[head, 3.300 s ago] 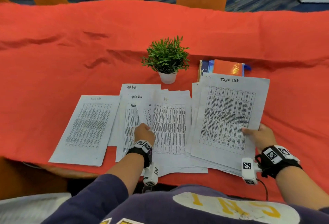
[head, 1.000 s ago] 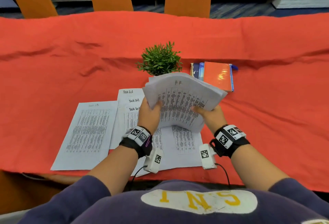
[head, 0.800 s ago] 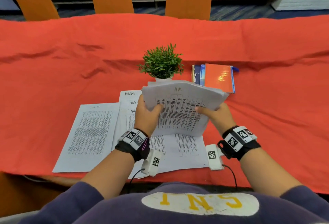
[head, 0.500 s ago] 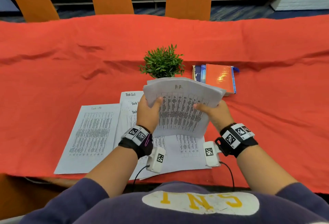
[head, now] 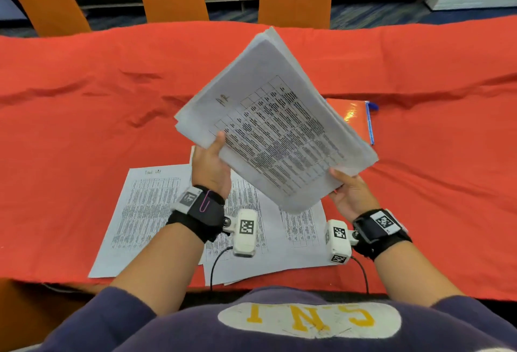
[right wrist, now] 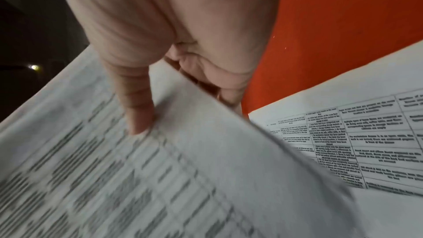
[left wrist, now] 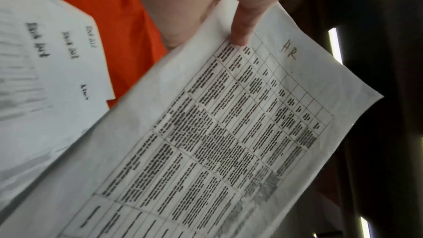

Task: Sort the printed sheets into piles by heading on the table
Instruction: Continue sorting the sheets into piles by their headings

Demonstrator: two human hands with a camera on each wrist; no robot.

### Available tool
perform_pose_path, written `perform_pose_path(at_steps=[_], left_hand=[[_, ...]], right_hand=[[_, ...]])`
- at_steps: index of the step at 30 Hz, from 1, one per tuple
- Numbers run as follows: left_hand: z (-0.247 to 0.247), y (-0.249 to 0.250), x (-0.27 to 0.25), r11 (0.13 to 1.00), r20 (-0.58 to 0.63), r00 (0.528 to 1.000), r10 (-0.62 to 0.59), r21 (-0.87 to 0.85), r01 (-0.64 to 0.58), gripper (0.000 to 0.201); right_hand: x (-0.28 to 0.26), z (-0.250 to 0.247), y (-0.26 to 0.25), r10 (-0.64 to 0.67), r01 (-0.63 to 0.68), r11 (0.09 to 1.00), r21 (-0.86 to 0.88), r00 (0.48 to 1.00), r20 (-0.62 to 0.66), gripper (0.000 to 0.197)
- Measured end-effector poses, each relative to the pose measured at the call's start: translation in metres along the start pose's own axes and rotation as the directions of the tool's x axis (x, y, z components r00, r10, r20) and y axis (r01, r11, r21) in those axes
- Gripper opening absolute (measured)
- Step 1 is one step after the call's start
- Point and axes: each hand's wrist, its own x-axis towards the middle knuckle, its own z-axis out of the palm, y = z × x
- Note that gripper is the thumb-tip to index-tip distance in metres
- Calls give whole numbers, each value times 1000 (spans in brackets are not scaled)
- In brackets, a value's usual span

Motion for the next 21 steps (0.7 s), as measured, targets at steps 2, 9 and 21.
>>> perform_pose_path(at_steps=[2,9,21], left_hand=[[-4,-11,-2,997,-24,997,-71,1,71,41],[-53,-10,7,915,-47,997,-54,399,68,22],[-89,-50,-6,724,3,989,-148,682,106,38]], right_hand=[[1,2,1,-2,2,1000,-24,1000,-2,50],[1,-41,-16,-114,82,960,-266,988,-106,61],[-7,-50,-1,-119,82,851,-519,992,-37,35]])
